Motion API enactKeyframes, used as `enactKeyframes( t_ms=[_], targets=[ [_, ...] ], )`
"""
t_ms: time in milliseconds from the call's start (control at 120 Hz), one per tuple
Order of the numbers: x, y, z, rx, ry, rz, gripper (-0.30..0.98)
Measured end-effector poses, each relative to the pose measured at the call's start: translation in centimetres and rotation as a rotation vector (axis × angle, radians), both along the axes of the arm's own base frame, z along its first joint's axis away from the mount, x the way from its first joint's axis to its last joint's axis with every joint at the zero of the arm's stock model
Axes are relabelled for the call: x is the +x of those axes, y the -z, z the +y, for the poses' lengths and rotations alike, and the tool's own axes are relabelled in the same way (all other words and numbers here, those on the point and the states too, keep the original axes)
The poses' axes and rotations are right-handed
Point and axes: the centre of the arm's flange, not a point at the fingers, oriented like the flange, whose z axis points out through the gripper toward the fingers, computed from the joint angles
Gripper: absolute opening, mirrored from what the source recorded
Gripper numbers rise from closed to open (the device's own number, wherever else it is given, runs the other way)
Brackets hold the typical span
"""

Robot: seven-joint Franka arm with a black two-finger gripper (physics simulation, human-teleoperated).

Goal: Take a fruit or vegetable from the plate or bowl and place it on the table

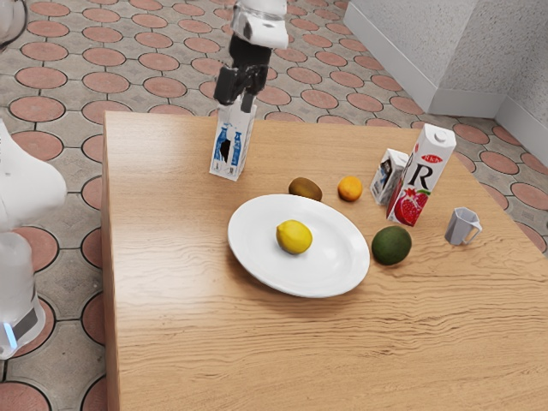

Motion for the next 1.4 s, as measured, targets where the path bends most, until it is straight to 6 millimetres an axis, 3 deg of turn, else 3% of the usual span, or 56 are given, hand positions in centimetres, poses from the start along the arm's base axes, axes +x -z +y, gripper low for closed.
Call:
enactKeyframes(
  t_ms=[150, 292, 425, 667, 875, 1083, 1400],
  targets=[
    [2.9, 5.0, -5.2, 0.126, -0.003, 0.010, 0.67],
    [3.9, 6.5, -12.6, 0.153, -0.095, -0.040, 0.67],
    [4.4, 8.0, -15.0, 0.132, -0.249, -0.027, 0.67],
    [2.5, 9.9, -15.1, -0.012, -0.392, 0.024, 0.67],
    [4.0, 13.4, -13.5, -0.046, -0.485, 0.043, 0.67],
    [5.7, 14.6, -13.6, 0.001, -0.515, -0.067, 0.67],
    [8.1, 18.1, -10.3, -0.040, -0.582, -0.059, 0.67]
  ],
)
